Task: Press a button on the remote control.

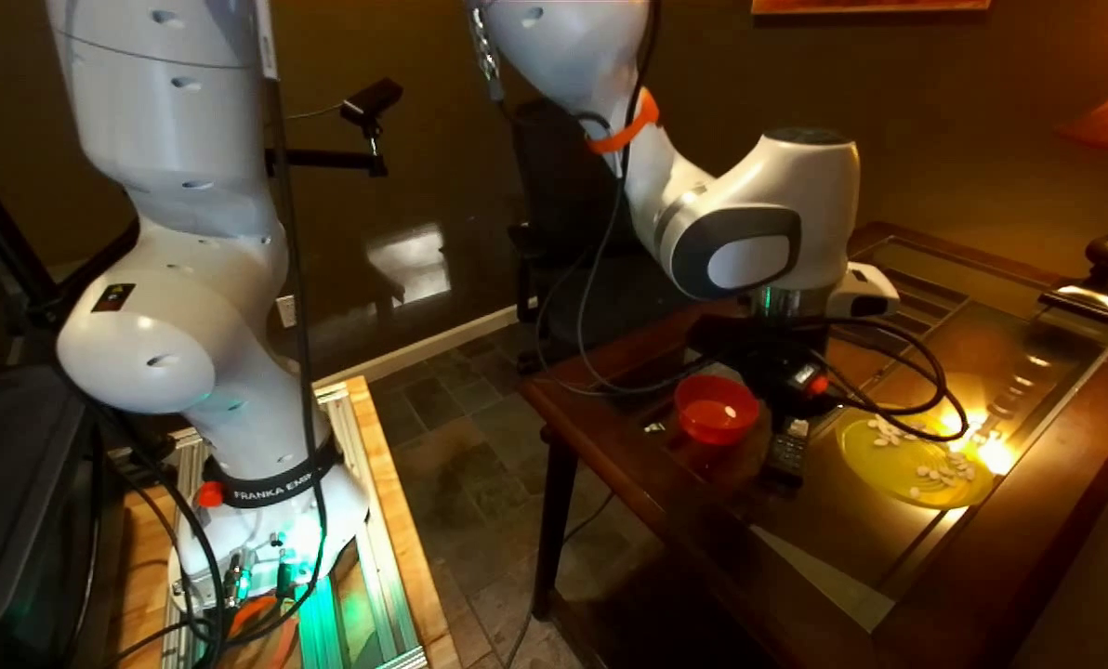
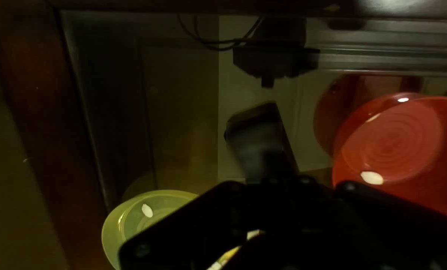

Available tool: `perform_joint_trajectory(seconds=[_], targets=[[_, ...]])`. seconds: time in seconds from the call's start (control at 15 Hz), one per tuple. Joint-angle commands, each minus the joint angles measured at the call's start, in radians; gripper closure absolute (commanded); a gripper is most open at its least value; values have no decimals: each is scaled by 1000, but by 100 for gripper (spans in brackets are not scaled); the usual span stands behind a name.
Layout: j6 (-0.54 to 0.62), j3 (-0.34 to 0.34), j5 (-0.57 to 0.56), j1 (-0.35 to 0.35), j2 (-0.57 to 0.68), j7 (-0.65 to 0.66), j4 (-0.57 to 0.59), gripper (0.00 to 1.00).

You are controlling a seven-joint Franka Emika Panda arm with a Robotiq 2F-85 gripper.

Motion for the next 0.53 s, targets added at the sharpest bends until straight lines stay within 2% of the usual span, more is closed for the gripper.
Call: perform_joint_trajectory(seconds=[0.0, 0.07, 0.13, 0.2, 0.33, 0.47], targets=[[-31, 65, 202, -43, -158, -186, -109, 76], [-34, 74, 278, -43, -187, -257, -127, 73], [-49, 66, 329, -29, -212, -303, -136, 67], [-86, 44, 337, -7, -236, -309, -145, 60], [-122, -1, 273, 32, -274, -224, -163, 47], [-177, -25, 261, 53, -314, -185, -175, 34]])
